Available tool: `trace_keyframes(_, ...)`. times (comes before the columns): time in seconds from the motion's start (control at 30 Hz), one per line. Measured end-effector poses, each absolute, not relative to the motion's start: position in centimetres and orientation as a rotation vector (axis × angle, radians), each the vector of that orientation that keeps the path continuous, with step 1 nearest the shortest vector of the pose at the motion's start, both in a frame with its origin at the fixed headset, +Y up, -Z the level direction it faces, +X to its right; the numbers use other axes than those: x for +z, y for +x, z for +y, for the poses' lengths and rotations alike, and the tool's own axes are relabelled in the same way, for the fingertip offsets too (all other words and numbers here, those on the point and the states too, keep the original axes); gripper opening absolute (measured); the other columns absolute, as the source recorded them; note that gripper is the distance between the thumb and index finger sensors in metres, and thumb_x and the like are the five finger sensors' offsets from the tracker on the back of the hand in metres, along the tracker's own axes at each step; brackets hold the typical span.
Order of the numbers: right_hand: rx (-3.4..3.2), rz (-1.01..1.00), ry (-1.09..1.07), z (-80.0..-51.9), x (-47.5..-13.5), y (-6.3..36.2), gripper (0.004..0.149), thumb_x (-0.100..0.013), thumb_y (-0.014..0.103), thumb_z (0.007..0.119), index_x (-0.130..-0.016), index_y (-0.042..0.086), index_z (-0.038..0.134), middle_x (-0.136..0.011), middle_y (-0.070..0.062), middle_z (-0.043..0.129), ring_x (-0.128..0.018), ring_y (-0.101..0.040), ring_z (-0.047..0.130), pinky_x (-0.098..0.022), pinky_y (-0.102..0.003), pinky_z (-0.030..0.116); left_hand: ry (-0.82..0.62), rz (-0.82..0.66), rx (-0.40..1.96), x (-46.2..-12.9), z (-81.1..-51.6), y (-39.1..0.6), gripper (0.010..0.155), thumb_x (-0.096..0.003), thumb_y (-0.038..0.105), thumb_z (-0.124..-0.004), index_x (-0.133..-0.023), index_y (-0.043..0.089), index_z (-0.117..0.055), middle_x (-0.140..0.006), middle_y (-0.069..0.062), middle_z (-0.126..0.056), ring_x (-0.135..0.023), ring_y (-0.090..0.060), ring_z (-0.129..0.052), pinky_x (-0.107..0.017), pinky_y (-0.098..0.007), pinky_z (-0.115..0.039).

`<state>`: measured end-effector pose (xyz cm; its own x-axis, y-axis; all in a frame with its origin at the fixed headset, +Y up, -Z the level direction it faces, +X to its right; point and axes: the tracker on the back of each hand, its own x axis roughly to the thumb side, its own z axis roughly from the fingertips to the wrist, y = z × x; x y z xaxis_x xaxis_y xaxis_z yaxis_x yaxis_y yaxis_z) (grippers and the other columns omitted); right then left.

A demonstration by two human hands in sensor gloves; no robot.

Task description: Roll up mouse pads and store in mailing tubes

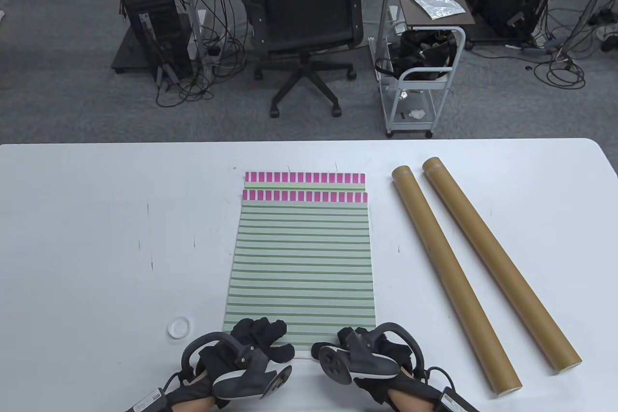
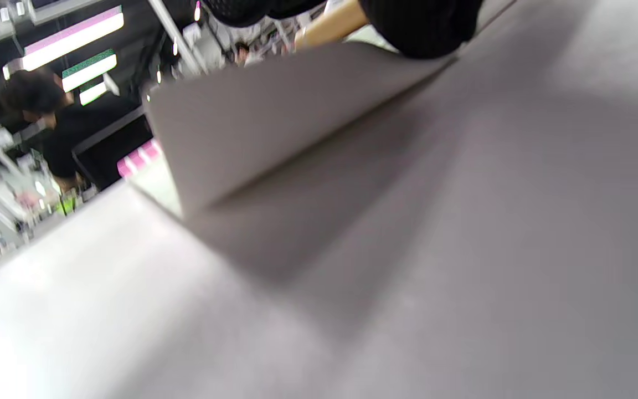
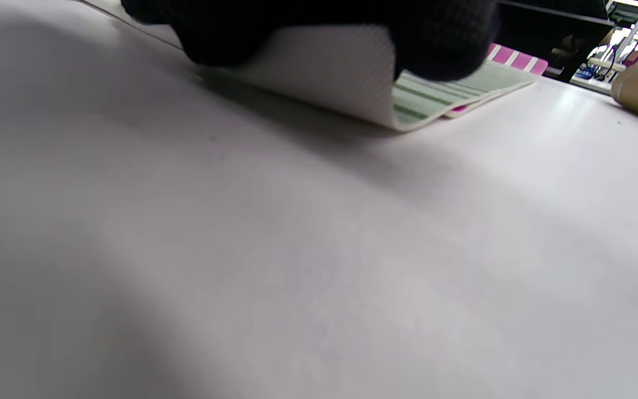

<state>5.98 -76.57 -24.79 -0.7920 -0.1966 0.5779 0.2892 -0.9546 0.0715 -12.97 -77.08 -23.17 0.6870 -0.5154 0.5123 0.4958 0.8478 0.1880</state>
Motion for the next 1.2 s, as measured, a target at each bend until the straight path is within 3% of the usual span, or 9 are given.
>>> trace_keyframes(0.1,-2.797,-0.288,-0.845,-76.0,-24.7,5.6,0.055,-0.041,0.036,0.077,-0.092,0.043,0.057,-0.067,0.004,0.079,-0.038,-0.016,0.084,-0.028,-0.028,0.078,0.0,-0.612,-0.485,-22.8,-76.9,-12.8,0.043,-0.0456,0.041,-0.07,-0.086,0.053,-0.061,-0.089,0.023,-0.062,-0.068,0.0,-0.075,-0.058,-0.019,-0.074)
trace_keyframes(0.17,-2.798,-0.248,-0.839,-76.0,-24.7,5.5,0.05,-0.042,0.035,0.076,-0.09,0.042,0.06,-0.064,0.003,0.081,-0.035,-0.017,0.085,-0.026,-0.029,0.078,-0.052,-0.605,-0.453,-23.2,-76.7,-12.8,0.045,-0.0434,0.043,-0.071,-0.087,0.051,-0.065,-0.08,0.016,-0.077,-0.055,-0.005,-0.084,-0.044,-0.021,-0.079)
trace_keyframes(0.27,-2.826,-0.27,-0.847,-76.1,-24.5,5.8,0.052,-0.042,0.036,0.075,-0.092,0.039,0.06,-0.063,0.002,0.083,-0.033,-0.018,0.087,-0.023,-0.029,0.079,-0.071,-0.601,-0.396,-23.0,-76.7,-12.9,0.047,-0.0425,0.044,-0.071,-0.089,0.047,-0.068,-0.081,0.01,-0.082,-0.05,-0.009,-0.092,-0.032,-0.016,-0.084)
trace_keyframes(0.4,-2.844,-0.338,-0.853,-76.3,-24.8,6.1,0.054,-0.043,0.035,0.074,-0.094,0.04,0.056,-0.065,0.003,0.084,-0.037,-0.016,0.093,-0.027,-0.025,0.086,-0.096,-0.592,-0.342,-23.5,-76.6,-13.2,0.048,-0.0406,0.047,-0.072,-0.089,0.047,-0.07,-0.084,0.012,-0.086,-0.057,-0.013,-0.098,-0.039,-0.012,-0.093)
trace_keyframes(0.57,-2.925,-0.475,-0.844,-77.2,-25.6,6.8,0.059,-0.041,0.041,0.073,-0.095,0.043,0.049,-0.065,0.004,0.075,-0.042,-0.016,0.084,-0.032,-0.029,0.079,-0.223,-0.546,-0.192,-24.9,-77.0,-13.8,0.058,-0.0322,0.065,-0.071,-0.088,0.048,-0.067,-0.084,0.015,-0.08,-0.058,-0.015,-0.09,-0.041,-0.016,-0.084)
trace_keyframes(0.73,-2.955,-0.513,-0.815,-77.2,-26.9,6.3,0.053,-0.035,0.041,0.077,-0.084,0.042,0.056,-0.054,0.004,0.079,-0.034,-0.016,0.086,-0.026,-0.031,0.08,-0.193,-0.53,-0.233,-25.4,-77.2,-13.1,0.049,-0.0328,0.06,-0.073,-0.08,0.049,-0.067,-0.075,0.018,-0.083,-0.054,-0.012,-0.092,-0.038,-0.016,-0.083)
trace_keyframes(0.93,-2.943,-0.422,-0.789,-77.2,-26.7,5.9,0.051,-0.034,0.04,0.076,-0.081,0.041,0.059,-0.054,0.005,0.08,-0.034,-0.016,0.087,-0.027,-0.031,0.08,-0.184,-0.498,-0.21,-26.1,-77.0,-13.0,0.036,-0.0378,0.053,-0.075,-0.073,0.049,-0.071,-0.068,0.018,-0.088,-0.047,-0.011,-0.095,-0.032,-0.013,-0.085)
trace_keyframes(1.2,-2.94,-0.299,-0.797,-77.1,-26.4,5.6,0.042,-0.038,0.036,0.074,-0.078,0.039,0.063,-0.059,0.003,0.081,-0.038,-0.018,0.088,-0.031,-0.033,0.08,-0.139,-0.537,-0.243,-25.5,-76.8,-12.8,0.039,-0.0434,0.05,-0.073,-0.083,0.047,-0.071,-0.072,0.018,-0.088,-0.05,-0.013,-0.095,-0.036,-0.015,-0.084)
